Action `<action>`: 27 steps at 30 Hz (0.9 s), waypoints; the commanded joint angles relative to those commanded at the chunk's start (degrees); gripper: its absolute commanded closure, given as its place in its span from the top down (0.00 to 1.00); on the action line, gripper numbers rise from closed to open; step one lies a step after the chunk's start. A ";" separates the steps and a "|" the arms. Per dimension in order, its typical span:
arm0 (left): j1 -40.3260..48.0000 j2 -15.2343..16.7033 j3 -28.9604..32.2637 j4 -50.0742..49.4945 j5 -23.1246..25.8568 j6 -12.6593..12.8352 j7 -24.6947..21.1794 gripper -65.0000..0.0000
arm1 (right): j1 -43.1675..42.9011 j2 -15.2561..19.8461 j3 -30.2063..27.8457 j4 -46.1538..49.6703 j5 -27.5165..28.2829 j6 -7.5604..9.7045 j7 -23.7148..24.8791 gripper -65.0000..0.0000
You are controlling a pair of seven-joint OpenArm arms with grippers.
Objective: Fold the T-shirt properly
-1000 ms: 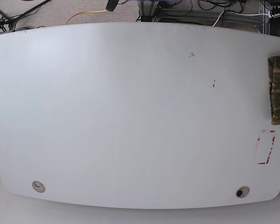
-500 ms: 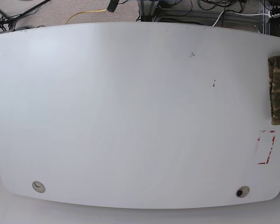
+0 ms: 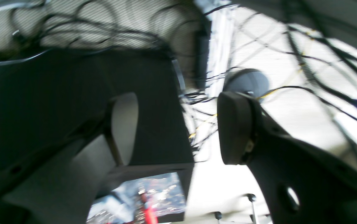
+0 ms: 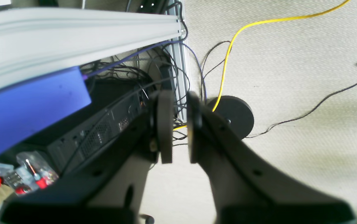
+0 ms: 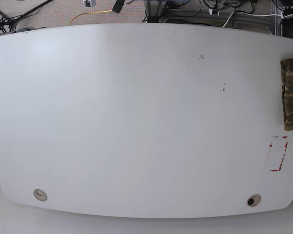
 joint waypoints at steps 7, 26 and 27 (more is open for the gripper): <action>-5.71 0.00 0.00 -6.24 0.09 0.09 0.09 0.57 | 2.37 0.00 0.00 -0.62 0.00 -2.02 -1.05 0.11; -7.74 1.05 0.00 -8.26 4.13 3.96 0.18 0.56 | 5.19 -2.90 0.18 -0.70 -10.81 -9.32 -3.16 0.11; -7.74 1.14 0.00 -8.35 4.13 3.96 0.18 0.56 | 5.19 -2.99 0.18 -0.79 -10.81 -9.32 -3.16 0.11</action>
